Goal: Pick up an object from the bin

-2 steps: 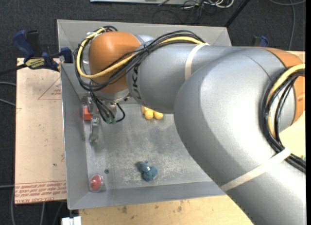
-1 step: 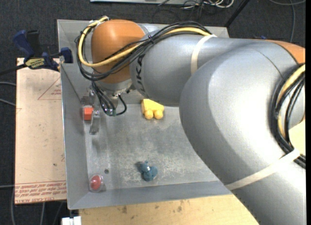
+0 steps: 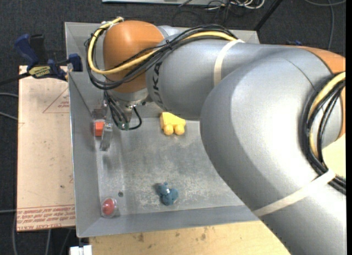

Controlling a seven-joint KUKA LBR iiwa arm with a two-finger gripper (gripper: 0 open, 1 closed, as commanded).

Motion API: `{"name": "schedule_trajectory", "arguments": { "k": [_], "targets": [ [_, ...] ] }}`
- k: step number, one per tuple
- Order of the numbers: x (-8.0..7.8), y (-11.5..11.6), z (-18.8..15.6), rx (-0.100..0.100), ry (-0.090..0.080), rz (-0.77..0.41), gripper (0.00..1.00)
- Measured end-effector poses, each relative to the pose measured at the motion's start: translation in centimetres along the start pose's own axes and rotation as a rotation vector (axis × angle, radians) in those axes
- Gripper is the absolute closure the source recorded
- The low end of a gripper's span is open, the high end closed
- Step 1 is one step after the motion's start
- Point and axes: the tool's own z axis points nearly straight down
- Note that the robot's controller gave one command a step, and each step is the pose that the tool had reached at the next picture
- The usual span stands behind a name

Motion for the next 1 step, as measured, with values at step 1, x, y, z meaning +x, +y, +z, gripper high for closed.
{"name": "schedule_trajectory", "arguments": {
  "k": [1],
  "targets": [
    [0.54,-0.03,3.17,0.006,0.008,0.310,0.00]
  ]
}}
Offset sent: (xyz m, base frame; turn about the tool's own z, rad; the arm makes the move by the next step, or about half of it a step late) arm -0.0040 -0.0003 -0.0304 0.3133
